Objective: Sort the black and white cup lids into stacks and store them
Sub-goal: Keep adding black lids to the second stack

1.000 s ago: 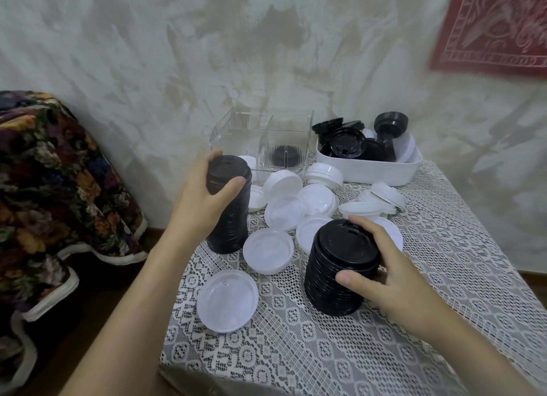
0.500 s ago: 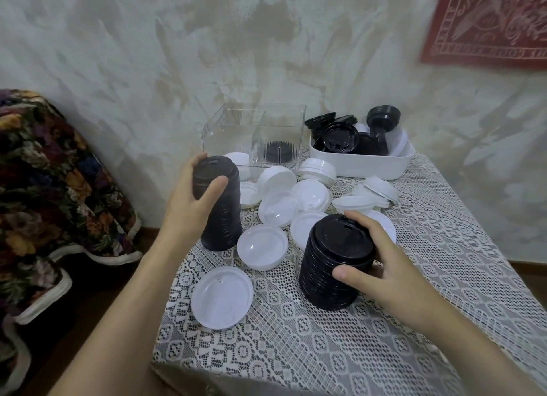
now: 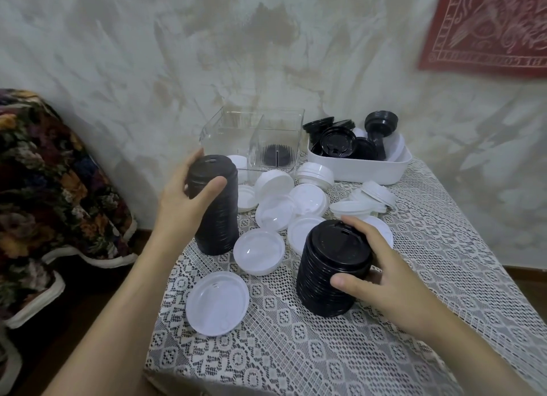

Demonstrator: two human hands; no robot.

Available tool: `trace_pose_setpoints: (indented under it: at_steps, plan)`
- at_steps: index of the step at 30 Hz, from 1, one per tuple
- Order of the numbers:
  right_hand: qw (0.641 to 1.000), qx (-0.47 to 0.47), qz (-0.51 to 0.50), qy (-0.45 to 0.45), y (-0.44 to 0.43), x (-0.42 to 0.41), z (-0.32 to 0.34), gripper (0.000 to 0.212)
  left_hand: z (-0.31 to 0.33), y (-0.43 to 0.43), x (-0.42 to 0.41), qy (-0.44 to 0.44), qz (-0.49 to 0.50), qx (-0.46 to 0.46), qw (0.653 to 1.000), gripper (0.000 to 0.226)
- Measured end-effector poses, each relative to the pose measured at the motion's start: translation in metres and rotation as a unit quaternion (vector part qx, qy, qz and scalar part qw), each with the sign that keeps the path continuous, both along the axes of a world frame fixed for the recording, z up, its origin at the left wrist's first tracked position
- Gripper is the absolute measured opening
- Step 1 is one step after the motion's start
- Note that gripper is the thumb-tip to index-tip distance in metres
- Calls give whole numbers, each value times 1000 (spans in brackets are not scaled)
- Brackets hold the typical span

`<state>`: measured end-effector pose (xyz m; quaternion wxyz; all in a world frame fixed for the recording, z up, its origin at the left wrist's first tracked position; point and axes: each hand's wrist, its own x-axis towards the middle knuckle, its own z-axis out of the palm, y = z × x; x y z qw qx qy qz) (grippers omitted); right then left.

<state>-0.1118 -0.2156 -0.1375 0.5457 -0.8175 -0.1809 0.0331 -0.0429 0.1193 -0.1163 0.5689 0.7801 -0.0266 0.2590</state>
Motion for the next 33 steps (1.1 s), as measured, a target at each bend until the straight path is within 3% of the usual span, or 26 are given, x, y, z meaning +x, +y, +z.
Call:
trace_pose_setpoints:
  at_steps: [4,8,10,12,15,17,19,25,33]
  plan:
    - [1000,2,2,1,0,0,1,79,3,-2,-9,-21,39,47,998,72]
    - [1000,-1,-1,3,-1,-1,2,82,20,-20,-34,-185,168,221,943,43]
    - [1000,-3,0,5,-2,-1,2,84,22,-44,-46,-225,122,240,936,27]
    - [1000,-5,0,8,-4,0,2,86,16,-71,-54,-190,18,261,946,27]
    - [1000,-8,-6,19,-8,0,0,97,-3,-98,-59,4,-129,247,960,49]
    - [999,-11,-1,32,-11,0,-2,99,-16,-106,-59,104,-196,190,956,65]
    - [999,-13,16,42,-12,-1,-3,96,-25,-110,-60,152,-252,114,949,69]
    - [999,-15,3,37,-21,-1,2,87,-26,-125,-67,161,-295,68,939,63]
    - [998,-43,0,41,-53,-5,8,89,-24,-153,-64,158,-307,101,933,73]
